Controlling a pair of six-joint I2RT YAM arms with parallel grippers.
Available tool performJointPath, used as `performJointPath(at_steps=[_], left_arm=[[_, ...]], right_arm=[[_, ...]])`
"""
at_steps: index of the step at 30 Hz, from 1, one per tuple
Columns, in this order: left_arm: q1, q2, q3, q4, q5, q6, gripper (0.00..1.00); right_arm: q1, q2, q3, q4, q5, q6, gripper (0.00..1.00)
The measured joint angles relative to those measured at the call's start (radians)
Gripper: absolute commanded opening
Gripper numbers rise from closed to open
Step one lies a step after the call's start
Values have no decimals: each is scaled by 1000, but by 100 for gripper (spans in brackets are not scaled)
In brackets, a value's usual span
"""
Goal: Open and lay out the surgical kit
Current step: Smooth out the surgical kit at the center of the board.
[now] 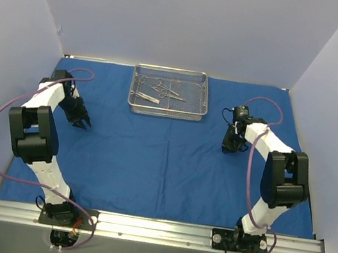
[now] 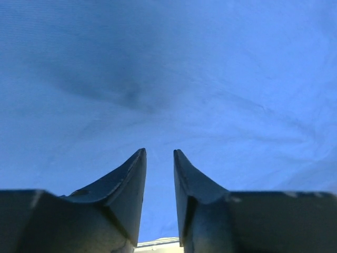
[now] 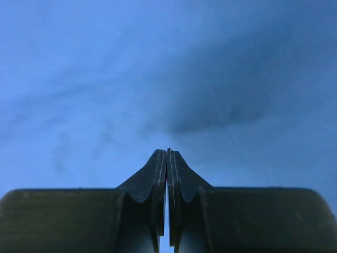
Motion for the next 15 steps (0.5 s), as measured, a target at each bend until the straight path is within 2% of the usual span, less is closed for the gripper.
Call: performJointPath(at_steps=[2, 3, 6, 15], left_arm=[[-14, 0, 0, 5, 2, 10, 45], [-17, 0, 0, 8, 2, 16, 51], [-20, -2, 1, 16, 4, 24, 55], [-37, -4, 54, 14, 20, 24, 55]], right_arm=[[0, 18, -41, 5, -2, -3, 0], [0, 21, -64, 5, -3, -3, 0], [-1, 15, -122, 2, -3, 6, 0], [-8, -42, -187, 5, 23, 80, 7]])
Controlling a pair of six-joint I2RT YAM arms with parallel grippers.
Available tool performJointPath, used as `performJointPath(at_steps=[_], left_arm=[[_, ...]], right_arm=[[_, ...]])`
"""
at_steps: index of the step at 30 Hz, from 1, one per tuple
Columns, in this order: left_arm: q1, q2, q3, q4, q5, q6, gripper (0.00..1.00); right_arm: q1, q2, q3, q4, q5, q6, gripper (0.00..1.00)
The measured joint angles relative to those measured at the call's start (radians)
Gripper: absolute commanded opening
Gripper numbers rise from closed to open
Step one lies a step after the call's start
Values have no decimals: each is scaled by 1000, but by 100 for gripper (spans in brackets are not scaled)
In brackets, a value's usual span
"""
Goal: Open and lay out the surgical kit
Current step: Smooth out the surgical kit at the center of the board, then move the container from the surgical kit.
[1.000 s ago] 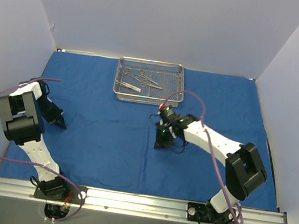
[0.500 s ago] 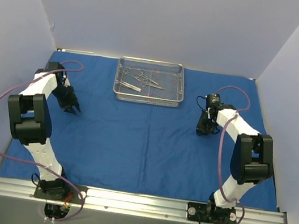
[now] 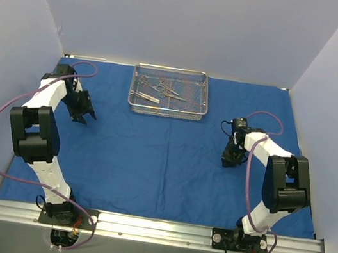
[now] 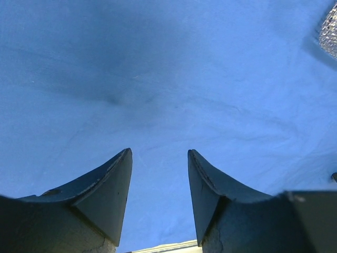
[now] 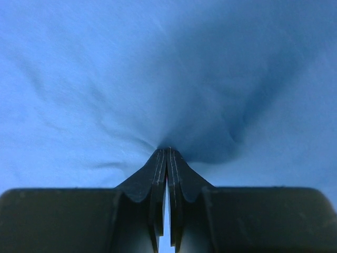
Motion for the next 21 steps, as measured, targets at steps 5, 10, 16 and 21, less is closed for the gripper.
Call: performJointPath(at_steps=[5, 10, 16, 21], left_arm=[[-4, 4, 46, -21, -4, 3, 60], [-6, 8, 107, -35, -12, 6, 65], [-41, 8, 198, -58, -50, 8, 68], [-101, -13, 187, -56, -91, 16, 68]], right_arm=[[0, 26, 110, -117, 24, -32, 17], [0, 202, 529, -128, 33, -113, 43], [-2, 397, 844, -49, -40, -194, 81], [-5, 502, 902, 8, -117, -217, 87]])
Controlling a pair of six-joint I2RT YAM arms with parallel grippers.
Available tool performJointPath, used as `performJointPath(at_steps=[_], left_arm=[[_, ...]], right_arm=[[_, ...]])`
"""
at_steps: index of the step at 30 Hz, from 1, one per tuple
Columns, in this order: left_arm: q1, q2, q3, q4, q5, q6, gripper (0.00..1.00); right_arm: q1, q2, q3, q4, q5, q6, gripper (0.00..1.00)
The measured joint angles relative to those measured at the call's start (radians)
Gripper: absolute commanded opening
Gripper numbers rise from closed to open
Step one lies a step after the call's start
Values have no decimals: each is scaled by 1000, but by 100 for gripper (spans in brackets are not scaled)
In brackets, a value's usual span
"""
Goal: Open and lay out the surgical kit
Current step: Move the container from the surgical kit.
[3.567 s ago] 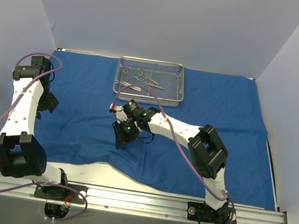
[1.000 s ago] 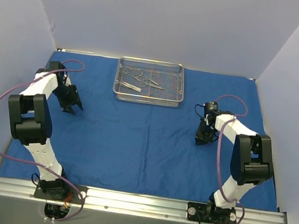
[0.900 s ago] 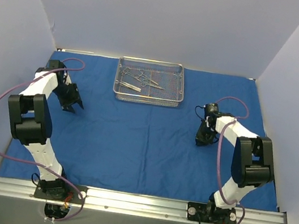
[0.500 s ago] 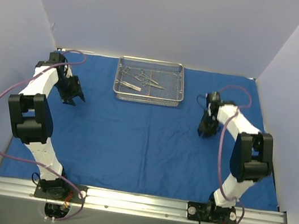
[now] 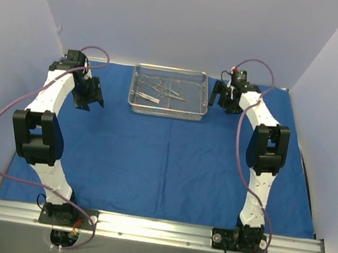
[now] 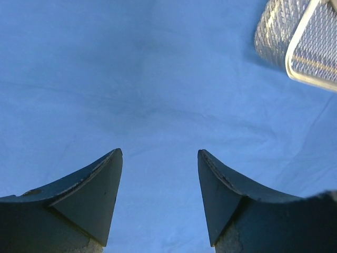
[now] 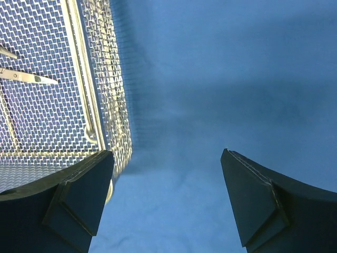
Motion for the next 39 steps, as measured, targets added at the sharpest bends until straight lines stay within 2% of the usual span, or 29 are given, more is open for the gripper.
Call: performJointPath(at_steps=[9, 15, 24, 27, 29, 30, 33, 38, 39], left_arm=[[-22, -88, -69, -9, -37, 0, 66], [-22, -95, -98, -32, -48, 0, 67], [-22, -92, -93, -44, -30, 1, 66], [-22, -92, -93, -49, -23, 2, 66], [-22, -93, -93, -50, -21, 5, 66], [-22, -95, -94, -51, -21, 7, 66], [-22, -103, -97, -54, -22, 9, 66], [-22, -114, -97, -65, -23, 16, 66], [-22, -116, -97, -66, -23, 18, 66]], right_arm=[[2, 62, 53, 77, -72, 5, 83], [19, 75, 77, 108, -87, 31, 74], [64, 184, 142, 110, -114, 39, 64], [76, 212, 152, 107, -116, 41, 59], [84, 226, 159, 103, -116, 41, 53], [87, 234, 168, 101, -117, 41, 43], [93, 257, 201, 82, -103, 41, 23], [96, 270, 224, 79, -70, 51, 12], [97, 270, 225, 77, -66, 55, 6]])
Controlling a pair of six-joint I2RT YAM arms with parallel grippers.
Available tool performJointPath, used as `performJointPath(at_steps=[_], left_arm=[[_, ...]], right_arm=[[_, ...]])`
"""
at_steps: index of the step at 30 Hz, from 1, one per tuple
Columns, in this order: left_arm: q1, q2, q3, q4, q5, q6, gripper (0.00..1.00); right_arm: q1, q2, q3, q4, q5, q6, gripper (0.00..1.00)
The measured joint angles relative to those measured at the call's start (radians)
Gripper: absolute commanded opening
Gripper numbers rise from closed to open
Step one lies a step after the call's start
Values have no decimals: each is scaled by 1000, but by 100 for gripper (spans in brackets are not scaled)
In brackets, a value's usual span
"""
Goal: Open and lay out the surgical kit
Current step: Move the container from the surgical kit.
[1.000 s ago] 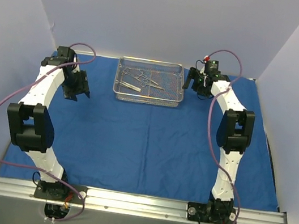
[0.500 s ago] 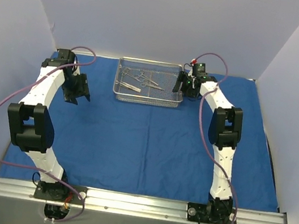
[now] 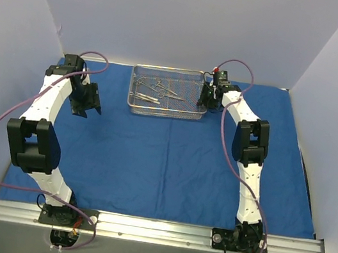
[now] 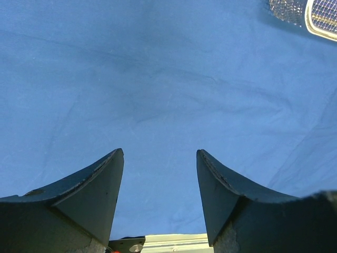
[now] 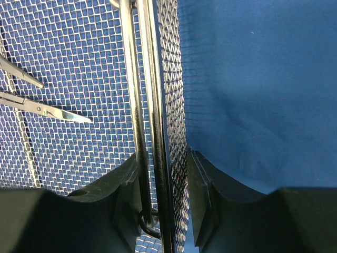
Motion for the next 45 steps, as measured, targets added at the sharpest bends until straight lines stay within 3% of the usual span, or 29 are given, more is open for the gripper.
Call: performJointPath(at_steps=[2, 18, 32, 45], left_arm=[[0, -2, 0, -3, 0, 4, 66], [0, -2, 23, -21, -3, 7, 66], [13, -11, 23, -17, 1, -2, 62], [36, -17, 31, -19, -27, -49, 59]], right_arm=[[2, 0, 5, -7, 7, 8, 0], [60, 0, 19, -27, 41, 128, 0], [77, -67, -96, 45, 16, 129, 0], [439, -88, -161, 144, 138, 403, 0]])
